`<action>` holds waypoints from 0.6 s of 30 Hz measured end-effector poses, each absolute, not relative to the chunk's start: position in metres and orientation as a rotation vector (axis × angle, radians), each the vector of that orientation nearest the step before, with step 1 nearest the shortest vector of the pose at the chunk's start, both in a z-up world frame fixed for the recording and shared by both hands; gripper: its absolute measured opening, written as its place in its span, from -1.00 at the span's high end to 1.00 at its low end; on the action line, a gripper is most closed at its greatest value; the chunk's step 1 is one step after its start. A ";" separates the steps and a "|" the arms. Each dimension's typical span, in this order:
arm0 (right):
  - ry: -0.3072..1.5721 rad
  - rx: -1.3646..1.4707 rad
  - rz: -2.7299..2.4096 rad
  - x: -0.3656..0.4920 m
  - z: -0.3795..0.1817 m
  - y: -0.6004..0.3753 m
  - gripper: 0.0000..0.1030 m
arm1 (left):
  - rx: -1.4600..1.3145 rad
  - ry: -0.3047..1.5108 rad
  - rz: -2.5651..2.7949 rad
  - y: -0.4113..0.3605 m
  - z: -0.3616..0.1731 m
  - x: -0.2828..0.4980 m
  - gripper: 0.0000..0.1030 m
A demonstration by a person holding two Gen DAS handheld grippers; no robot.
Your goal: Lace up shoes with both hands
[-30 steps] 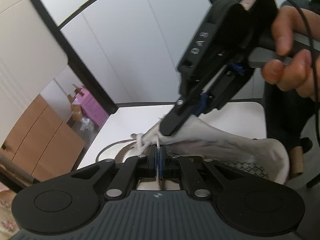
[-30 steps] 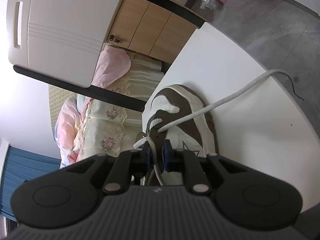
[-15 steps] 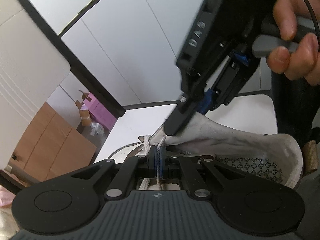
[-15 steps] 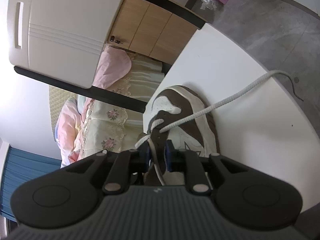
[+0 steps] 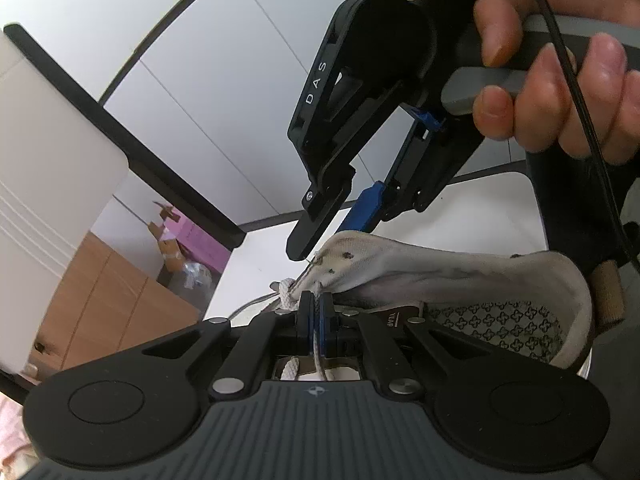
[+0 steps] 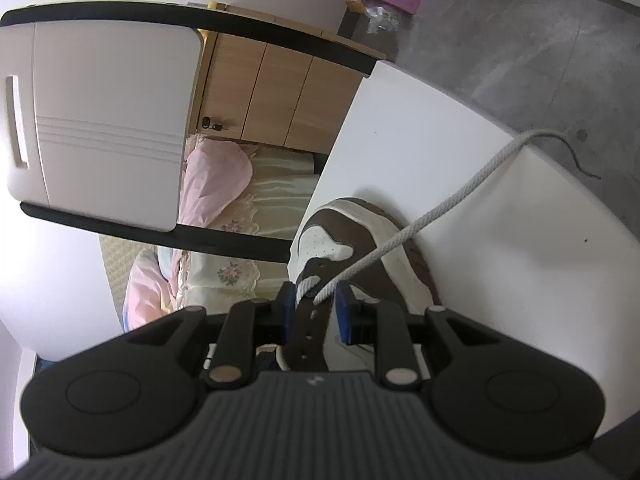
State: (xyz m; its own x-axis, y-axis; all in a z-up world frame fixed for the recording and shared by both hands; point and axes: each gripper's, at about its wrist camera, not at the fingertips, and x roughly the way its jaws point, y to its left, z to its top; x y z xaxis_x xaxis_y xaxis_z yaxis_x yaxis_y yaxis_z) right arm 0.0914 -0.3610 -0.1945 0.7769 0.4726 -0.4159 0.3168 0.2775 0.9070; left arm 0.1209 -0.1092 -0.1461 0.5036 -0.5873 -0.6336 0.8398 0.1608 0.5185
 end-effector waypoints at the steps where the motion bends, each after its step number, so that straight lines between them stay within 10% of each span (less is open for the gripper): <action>1: 0.727 1.329 0.118 0.092 -0.195 -0.360 0.53 | 0.956 0.316 -1.040 -0.110 -0.146 0.122 0.94; 18: 0.714 1.350 0.049 0.086 -0.196 -0.356 0.95 | 0.941 0.344 -1.016 -0.116 -0.147 0.122 0.93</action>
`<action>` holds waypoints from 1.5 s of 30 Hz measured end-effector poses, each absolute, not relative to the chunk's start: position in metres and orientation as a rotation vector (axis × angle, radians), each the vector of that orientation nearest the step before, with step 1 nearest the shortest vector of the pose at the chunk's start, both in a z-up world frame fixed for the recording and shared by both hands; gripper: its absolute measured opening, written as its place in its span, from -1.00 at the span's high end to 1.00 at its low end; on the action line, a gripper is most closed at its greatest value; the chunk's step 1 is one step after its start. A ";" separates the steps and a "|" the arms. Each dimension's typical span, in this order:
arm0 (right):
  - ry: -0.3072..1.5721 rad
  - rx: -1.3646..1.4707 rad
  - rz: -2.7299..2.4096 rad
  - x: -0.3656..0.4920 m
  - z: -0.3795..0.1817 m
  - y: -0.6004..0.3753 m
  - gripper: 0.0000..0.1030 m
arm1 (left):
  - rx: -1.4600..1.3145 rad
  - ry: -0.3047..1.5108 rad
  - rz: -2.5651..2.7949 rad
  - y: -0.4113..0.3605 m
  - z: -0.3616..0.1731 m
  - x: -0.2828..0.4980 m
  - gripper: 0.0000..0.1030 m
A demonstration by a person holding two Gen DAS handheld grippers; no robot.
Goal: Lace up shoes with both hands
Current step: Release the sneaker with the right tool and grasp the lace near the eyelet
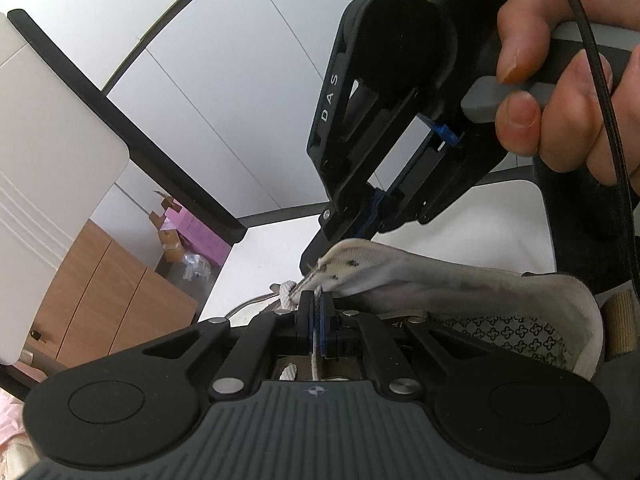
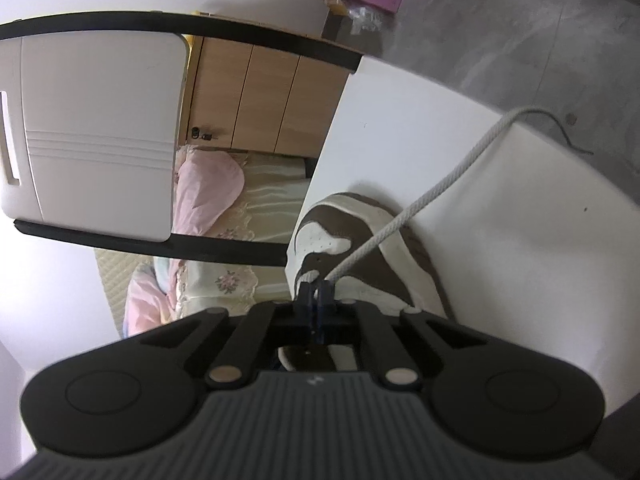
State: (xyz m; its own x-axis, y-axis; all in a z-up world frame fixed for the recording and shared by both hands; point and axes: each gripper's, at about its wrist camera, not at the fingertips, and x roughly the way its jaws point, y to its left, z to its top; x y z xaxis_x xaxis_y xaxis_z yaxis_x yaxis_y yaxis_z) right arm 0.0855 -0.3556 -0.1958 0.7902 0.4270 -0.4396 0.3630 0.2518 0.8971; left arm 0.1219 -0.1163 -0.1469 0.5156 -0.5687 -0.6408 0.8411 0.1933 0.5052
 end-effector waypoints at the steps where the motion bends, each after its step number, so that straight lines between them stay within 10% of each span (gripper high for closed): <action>1: 0.702 1.344 0.031 0.085 -0.194 -0.357 0.95 | 0.943 0.346 -1.012 -0.117 -0.147 0.122 0.93; 17: 0.522 1.278 -0.384 0.027 -0.198 -0.440 0.95 | 0.883 0.363 -0.902 -0.112 -0.145 0.112 0.88; 25: 0.497 1.162 -0.447 0.004 -0.188 -0.456 0.96 | 0.746 0.410 -0.754 -0.098 -0.130 0.110 0.14; 37: 0.637 1.053 -0.067 0.039 -0.164 -0.372 0.90 | 0.434 0.541 -0.669 -0.085 -0.115 0.083 0.12; 42: 0.695 1.133 0.007 0.049 -0.171 -0.346 0.17 | 0.445 0.576 -0.608 -0.096 -0.125 0.084 0.20; 45: 0.677 1.179 0.009 0.056 -0.176 -0.340 0.16 | 0.429 0.578 -0.565 -0.103 -0.127 0.088 0.37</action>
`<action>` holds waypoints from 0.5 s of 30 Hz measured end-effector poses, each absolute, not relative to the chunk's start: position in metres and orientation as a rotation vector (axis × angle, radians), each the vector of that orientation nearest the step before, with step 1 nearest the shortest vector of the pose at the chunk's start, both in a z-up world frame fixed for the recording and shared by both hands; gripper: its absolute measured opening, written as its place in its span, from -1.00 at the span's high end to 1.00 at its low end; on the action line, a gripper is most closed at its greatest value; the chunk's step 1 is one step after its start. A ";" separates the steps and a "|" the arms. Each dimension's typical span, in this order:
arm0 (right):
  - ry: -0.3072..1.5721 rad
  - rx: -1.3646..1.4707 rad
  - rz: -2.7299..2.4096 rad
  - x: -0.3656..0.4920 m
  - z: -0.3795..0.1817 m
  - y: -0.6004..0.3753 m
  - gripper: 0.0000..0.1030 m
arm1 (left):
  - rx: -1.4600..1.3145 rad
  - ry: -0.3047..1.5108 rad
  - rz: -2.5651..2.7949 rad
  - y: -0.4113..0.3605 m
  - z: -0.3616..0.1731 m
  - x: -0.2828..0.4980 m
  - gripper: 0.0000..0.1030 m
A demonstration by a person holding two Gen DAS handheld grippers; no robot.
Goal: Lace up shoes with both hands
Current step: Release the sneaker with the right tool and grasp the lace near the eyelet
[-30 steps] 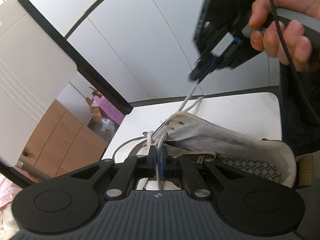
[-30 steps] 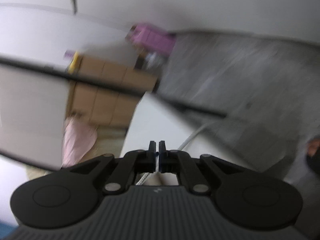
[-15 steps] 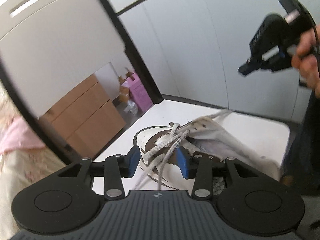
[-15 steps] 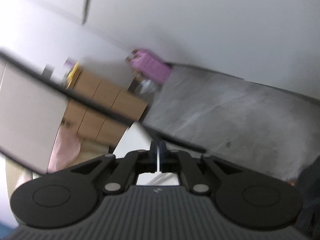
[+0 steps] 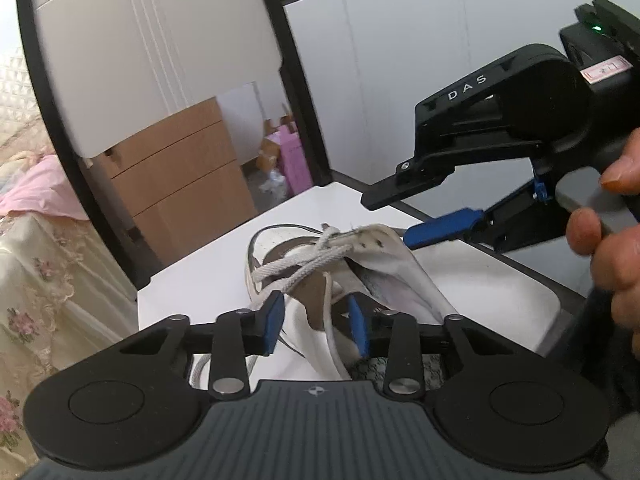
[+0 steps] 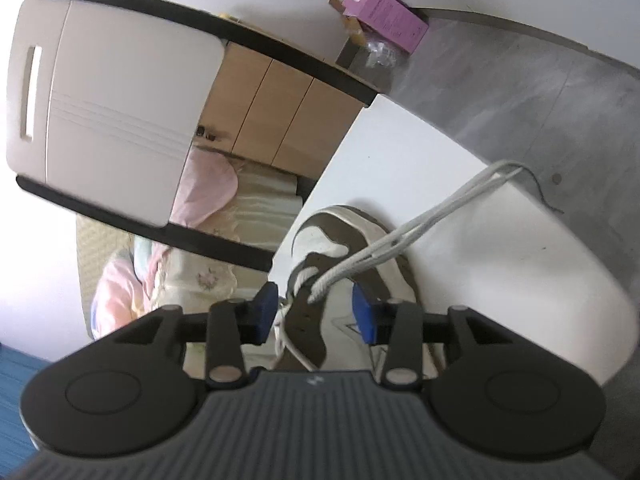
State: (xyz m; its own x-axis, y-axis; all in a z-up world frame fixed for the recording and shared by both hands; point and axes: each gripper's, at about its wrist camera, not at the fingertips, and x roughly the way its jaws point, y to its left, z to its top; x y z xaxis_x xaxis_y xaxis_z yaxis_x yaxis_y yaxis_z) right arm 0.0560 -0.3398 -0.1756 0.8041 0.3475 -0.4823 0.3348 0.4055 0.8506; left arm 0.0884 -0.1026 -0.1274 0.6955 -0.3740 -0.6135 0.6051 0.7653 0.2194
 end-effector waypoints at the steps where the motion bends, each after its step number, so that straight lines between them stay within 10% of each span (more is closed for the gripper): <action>1: 0.671 1.197 -0.001 0.058 -0.178 -0.339 0.16 | 0.418 0.581 -0.552 -0.105 -0.128 0.091 0.47; 7: 0.642 1.334 -0.041 0.073 -0.195 -0.344 0.28 | 0.411 0.588 -0.472 -0.116 -0.131 0.092 0.78; 11: 0.625 1.341 -0.030 0.076 -0.196 -0.339 0.94 | 0.423 0.578 -0.435 -0.119 -0.133 0.089 0.81; 15: 0.596 1.392 -0.082 0.072 -0.202 -0.342 0.94 | 0.396 0.574 -0.388 -0.119 -0.133 0.088 0.85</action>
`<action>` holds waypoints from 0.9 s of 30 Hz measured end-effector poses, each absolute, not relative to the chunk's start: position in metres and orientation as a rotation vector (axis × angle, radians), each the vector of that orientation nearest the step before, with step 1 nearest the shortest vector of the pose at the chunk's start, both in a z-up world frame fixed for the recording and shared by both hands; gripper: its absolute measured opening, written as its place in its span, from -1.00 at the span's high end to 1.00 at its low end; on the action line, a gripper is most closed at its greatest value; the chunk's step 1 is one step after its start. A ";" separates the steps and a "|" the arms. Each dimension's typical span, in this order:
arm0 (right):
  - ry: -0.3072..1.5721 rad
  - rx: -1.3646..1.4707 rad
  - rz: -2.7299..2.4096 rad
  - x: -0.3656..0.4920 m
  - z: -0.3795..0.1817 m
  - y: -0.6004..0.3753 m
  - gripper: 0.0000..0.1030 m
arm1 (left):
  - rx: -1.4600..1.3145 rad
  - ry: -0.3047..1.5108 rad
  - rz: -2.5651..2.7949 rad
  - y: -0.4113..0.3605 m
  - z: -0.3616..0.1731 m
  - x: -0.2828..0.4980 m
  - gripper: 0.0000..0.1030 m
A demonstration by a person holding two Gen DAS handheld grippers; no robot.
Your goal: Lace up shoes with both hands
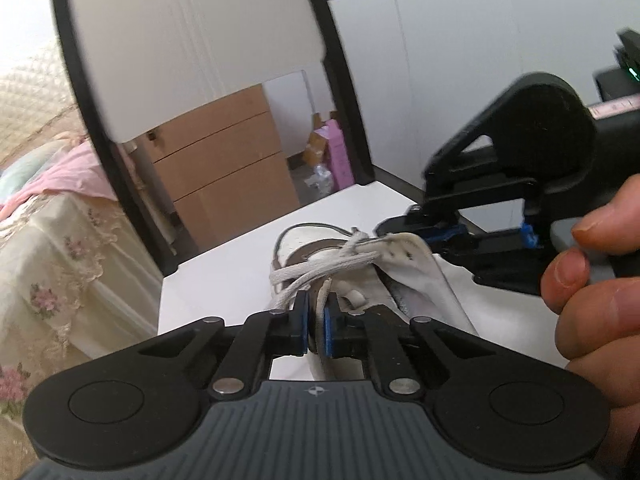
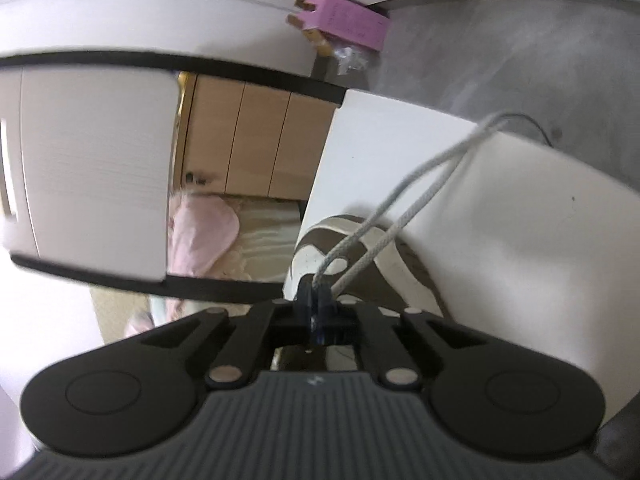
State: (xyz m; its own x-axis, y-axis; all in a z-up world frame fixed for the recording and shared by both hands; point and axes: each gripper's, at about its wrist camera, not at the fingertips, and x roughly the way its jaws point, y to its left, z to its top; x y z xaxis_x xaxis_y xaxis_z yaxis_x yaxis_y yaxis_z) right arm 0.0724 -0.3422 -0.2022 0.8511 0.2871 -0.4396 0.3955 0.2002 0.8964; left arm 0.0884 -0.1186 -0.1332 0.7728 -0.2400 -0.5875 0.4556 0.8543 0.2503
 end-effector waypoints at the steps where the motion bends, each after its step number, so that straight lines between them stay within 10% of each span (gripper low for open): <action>1: 0.589 1.374 -0.088 0.072 -0.200 -0.343 0.94 | 0.386 0.577 -0.376 -0.119 -0.134 0.089 0.86; 27: 0.580 1.337 -0.592 -0.028 -0.239 -0.507 0.95 | 0.300 0.582 -0.256 -0.115 -0.131 0.085 0.85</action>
